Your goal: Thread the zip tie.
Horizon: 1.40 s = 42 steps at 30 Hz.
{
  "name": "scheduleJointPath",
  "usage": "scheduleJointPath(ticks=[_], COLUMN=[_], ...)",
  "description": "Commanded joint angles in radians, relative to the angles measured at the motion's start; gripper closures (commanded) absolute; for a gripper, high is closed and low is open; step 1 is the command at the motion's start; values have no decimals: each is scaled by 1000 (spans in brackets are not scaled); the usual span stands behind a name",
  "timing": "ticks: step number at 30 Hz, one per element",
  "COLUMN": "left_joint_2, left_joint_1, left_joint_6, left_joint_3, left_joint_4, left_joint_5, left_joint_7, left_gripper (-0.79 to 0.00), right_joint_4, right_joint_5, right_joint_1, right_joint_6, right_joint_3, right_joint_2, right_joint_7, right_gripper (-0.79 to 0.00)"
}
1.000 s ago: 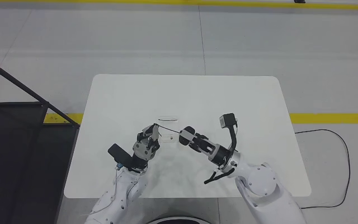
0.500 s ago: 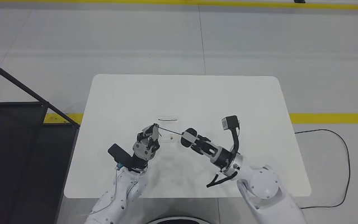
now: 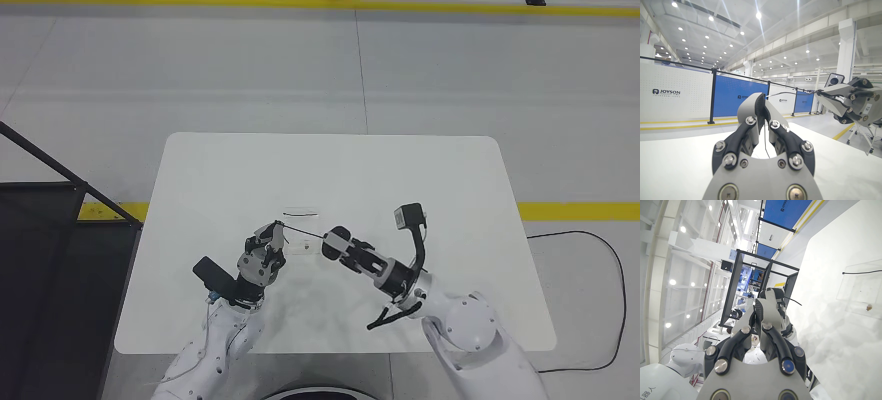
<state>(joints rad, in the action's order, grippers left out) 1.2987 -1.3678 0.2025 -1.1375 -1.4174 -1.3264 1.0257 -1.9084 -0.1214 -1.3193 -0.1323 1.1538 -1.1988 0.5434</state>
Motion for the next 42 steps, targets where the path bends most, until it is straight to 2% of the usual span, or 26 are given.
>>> scheduleJointPath(ticks=[1, 16, 42], left_joint_2=[0, 0, 0], left_joint_1=[0, 0, 0], left_joint_6=[0, 0, 0], left_joint_3=[0, 0, 0], left_joint_4=[0, 0, 0], left_joint_5=[0, 0, 0], left_joint_7=[0, 0, 0], left_gripper=[0, 0, 0], right_joint_4=[1, -4, 2], right_joint_5=[-2, -3, -12], right_joint_1=[2, -14, 4], right_joint_6=[-1, -25, 6], right_joint_3=[-1, 7, 7], right_joint_2=[0, 0, -2], right_joint_7=[1, 2, 5], right_gripper=[0, 0, 0])
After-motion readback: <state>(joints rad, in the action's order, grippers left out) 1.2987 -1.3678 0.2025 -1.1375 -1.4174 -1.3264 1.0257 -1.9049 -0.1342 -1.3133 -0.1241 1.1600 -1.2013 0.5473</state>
